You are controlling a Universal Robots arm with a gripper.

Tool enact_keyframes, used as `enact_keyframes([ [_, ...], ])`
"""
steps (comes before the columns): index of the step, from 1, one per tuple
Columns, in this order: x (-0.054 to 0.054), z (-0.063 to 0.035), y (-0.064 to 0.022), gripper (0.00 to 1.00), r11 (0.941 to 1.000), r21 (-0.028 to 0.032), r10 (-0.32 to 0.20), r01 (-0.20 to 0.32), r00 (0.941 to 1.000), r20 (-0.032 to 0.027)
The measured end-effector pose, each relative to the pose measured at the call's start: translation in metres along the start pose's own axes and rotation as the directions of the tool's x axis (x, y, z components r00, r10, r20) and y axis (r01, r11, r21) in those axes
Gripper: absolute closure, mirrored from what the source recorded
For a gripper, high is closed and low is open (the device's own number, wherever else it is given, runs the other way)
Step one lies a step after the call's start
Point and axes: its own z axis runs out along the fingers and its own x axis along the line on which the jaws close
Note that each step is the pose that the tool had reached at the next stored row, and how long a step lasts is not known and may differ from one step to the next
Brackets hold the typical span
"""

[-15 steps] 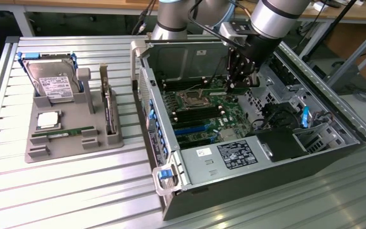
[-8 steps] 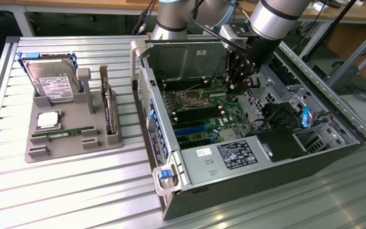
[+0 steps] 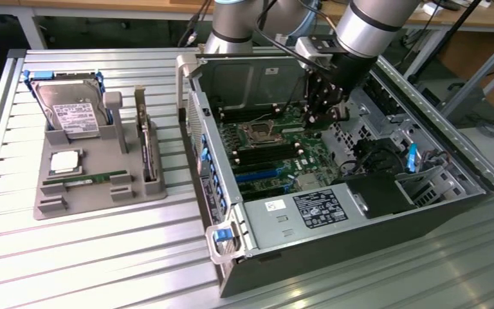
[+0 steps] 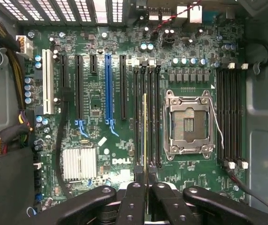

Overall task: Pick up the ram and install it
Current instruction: 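Insert the ram into the slot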

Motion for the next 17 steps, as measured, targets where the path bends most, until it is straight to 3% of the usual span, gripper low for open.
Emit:
enact_keyframes([
  [17, 0.0009, 0.0105, -0.0006, 0.88, 1.0000, 0.0000, 0.001, -0.001, 1.0000, 0.0001],
])
